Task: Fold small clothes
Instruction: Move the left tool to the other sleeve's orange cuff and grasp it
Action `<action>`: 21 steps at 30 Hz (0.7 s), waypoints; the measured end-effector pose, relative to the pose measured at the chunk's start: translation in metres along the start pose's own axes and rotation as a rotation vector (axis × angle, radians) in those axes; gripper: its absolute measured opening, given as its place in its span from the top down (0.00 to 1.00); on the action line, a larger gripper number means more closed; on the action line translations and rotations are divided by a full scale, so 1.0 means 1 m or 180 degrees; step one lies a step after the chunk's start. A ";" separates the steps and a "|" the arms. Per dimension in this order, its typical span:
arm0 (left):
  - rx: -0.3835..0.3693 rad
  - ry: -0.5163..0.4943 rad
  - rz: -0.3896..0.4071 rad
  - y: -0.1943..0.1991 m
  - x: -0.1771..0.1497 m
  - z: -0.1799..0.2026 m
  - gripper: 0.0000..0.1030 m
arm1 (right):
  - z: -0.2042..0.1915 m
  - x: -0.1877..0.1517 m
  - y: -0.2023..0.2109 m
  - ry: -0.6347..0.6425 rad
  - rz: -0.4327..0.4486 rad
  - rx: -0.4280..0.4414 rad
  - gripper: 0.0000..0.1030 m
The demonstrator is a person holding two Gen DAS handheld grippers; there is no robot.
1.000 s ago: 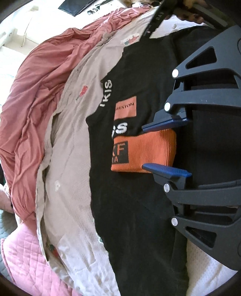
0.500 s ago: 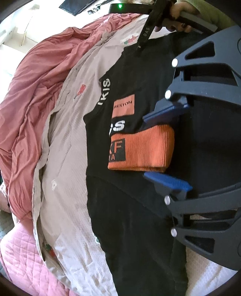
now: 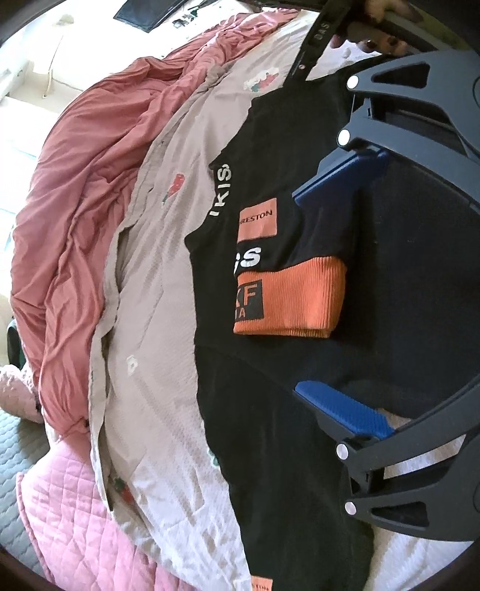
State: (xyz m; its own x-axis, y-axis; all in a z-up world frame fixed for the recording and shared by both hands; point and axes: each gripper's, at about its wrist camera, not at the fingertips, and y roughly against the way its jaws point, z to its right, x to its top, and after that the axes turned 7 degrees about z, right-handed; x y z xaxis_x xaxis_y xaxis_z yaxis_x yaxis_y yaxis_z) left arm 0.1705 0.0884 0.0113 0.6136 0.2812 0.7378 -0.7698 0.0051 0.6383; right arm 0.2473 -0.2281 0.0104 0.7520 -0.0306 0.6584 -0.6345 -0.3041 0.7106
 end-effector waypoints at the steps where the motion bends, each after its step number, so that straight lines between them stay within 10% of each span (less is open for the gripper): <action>1: 0.0010 0.0004 0.0024 0.003 0.000 -0.001 0.12 | 0.000 -0.002 0.001 0.0002 -0.0004 0.0010 0.16; 21: 0.0299 0.0178 0.0200 0.045 -0.008 -0.048 0.09 | -0.055 -0.010 0.041 0.0331 0.0191 0.0345 0.05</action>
State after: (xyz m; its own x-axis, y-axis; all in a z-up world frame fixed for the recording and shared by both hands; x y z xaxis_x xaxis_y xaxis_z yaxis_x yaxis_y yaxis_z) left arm 0.1225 0.1325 0.0231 0.5519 0.3313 0.7653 -0.7849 -0.1035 0.6109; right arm 0.2044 -0.1882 0.0462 0.6872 0.0452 0.7250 -0.6506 -0.4058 0.6419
